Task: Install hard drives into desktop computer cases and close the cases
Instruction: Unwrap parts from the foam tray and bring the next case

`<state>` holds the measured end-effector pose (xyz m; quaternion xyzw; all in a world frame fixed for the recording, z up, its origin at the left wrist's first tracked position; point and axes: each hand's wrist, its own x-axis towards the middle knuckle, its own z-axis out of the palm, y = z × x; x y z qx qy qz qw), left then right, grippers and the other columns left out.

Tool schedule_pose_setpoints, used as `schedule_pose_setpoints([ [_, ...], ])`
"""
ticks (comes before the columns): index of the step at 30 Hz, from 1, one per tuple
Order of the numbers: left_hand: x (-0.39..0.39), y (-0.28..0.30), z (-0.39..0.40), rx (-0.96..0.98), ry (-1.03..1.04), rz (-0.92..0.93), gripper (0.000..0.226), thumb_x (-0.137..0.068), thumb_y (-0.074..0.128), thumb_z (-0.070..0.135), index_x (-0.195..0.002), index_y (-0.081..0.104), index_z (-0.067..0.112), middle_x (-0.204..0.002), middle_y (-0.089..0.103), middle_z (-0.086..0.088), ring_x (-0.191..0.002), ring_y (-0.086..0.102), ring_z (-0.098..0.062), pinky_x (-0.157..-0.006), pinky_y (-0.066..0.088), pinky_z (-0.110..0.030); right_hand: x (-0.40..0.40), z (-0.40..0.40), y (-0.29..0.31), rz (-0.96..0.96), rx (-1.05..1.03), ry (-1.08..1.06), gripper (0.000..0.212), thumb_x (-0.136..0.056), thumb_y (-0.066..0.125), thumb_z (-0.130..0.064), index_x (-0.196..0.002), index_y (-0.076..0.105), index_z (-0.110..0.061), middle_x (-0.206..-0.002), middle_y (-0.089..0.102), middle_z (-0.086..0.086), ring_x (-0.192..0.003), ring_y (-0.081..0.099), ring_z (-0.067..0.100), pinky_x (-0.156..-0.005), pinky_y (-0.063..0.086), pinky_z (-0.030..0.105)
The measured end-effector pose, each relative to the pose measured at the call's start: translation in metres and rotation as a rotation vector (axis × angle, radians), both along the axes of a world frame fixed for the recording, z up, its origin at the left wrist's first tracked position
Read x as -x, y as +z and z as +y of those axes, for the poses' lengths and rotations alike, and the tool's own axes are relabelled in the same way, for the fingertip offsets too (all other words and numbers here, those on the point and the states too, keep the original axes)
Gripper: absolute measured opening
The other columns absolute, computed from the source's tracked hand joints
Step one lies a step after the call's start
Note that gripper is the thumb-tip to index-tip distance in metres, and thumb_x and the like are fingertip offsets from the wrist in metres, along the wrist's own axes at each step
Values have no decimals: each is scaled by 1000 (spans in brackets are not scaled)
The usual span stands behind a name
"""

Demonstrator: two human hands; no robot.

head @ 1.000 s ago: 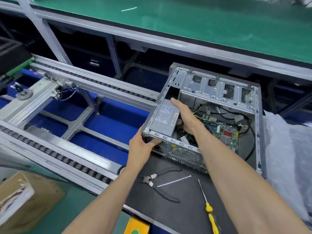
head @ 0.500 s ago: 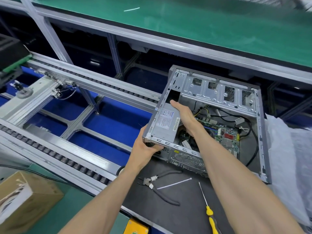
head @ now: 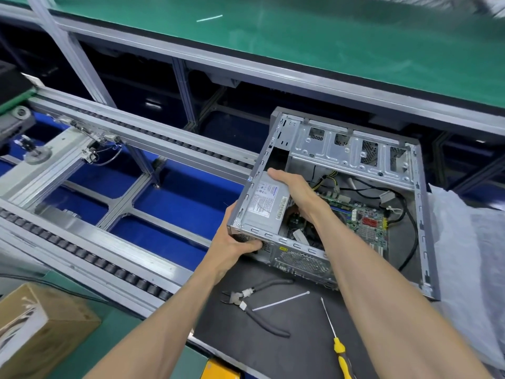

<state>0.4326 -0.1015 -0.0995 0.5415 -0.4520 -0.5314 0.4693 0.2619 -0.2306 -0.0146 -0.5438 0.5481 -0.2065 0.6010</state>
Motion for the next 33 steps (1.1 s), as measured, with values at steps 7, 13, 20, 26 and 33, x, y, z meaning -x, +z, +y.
schedule_pose_setpoints([
  [7,-2,-5,-3,22,-25,75,99,-62,92,12,-144,43,37,-127,67,-2,-118,64,-22,-86,56,-25,2,0,-2,24,-24,46,44,-83,53,-73,-95,77,-38,-94,78,-8,-103,65,16,-86,31,39],
  [13,-1,-11,-3,1,-4,127,104,-56,99,25,-144,44,25,-133,65,-9,-125,59,-30,-96,53,-35,2,0,-1,59,-16,38,50,-82,51,-75,-101,76,-36,-92,78,-6,-100,68,18,-78,35,35],
  [20,-2,-7,-2,-25,7,123,103,-55,98,22,-144,45,24,-131,66,-11,-123,61,-31,-92,55,-34,1,0,1,58,-38,16,55,-83,52,-75,-99,79,-30,-91,78,-4,-101,68,20,-100,39,46],
  [26,-4,-9,-3,-35,11,117,103,-51,99,20,-141,49,22,-129,67,-13,-122,62,-35,-94,54,-44,4,3,4,49,-82,5,59,-81,55,-77,-98,79,-26,-90,78,0,-103,68,25,-109,39,58],
  [33,0,8,3,-50,-10,146,105,-49,98,21,-142,49,20,-129,67,-11,-124,60,-36,-95,54,-41,2,10,11,59,-106,-26,66,-75,56,-82,-98,80,-25,-96,78,-1,-108,66,25,-110,38,56],
])
